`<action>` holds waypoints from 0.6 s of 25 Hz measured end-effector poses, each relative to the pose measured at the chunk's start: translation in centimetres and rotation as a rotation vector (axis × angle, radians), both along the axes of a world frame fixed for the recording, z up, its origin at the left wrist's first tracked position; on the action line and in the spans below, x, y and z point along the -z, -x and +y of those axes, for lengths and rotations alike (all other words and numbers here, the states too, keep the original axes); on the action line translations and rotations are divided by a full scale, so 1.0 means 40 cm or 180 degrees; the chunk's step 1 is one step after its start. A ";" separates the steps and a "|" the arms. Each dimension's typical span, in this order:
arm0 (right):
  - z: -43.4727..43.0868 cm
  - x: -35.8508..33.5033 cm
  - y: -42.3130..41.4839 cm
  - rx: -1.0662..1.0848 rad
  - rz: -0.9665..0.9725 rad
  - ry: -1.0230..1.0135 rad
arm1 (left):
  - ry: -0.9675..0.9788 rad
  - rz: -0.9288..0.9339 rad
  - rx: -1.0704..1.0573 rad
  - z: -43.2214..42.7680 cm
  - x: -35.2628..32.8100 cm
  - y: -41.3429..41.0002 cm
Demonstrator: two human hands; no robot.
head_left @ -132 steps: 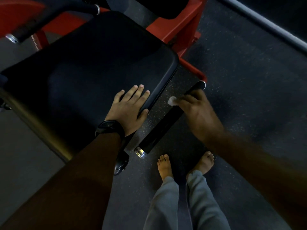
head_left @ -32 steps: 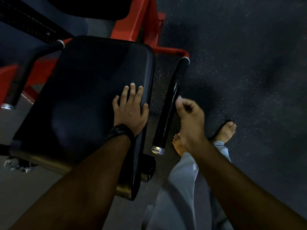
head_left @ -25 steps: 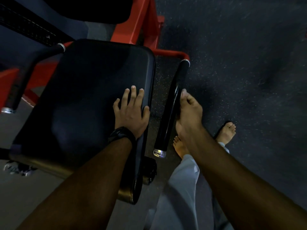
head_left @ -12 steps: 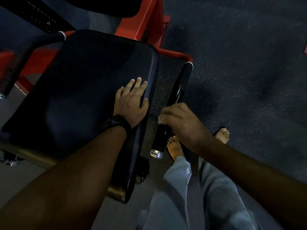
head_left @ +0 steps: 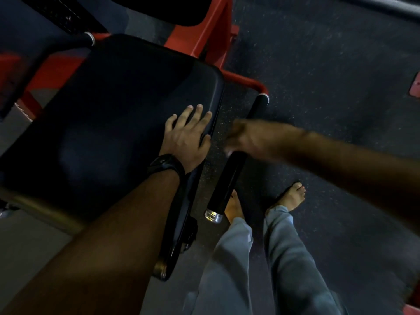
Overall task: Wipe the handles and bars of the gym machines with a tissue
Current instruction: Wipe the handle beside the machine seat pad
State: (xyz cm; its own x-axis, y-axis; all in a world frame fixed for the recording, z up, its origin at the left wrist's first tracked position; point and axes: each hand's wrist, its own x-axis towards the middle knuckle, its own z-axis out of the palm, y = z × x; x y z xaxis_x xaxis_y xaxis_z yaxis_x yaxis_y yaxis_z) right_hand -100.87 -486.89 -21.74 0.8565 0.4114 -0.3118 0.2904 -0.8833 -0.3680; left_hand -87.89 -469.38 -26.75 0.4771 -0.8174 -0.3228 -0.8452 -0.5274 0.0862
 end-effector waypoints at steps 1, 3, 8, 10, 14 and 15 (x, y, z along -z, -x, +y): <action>-0.031 0.011 -0.015 0.0166 0.0071 0.0221 | 0.0008 0.0003 0.0004 0.001 0.002 -0.002; -0.047 0.028 -0.024 0.0200 0.0021 0.0212 | 0.0037 -0.0034 0.0023 0.004 0.002 -0.001; -0.080 0.078 -0.009 0.1034 0.0044 0.0271 | 0.0072 -0.0078 0.0024 0.005 0.009 0.000; -0.063 0.107 0.017 0.1779 -0.0336 -0.0113 | 0.0050 -0.0076 0.0021 0.005 0.010 -0.002; 0.067 0.084 0.109 0.3208 -0.0898 -0.1011 | 0.0035 -0.0127 0.0065 0.007 0.015 -0.002; 0.102 0.072 0.120 0.3569 -0.0940 -0.1258 | 0.0018 -0.0132 0.0062 0.008 0.014 -0.001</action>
State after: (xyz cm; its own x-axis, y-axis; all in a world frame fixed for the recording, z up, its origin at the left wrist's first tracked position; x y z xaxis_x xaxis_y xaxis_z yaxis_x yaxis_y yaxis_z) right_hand -105.68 -482.81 -24.61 0.8140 -0.5771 -0.0662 -0.4414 -0.5404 -0.7164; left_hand -87.86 -469.08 -27.29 0.4740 -0.8283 -0.2986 -0.8582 -0.5105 0.0538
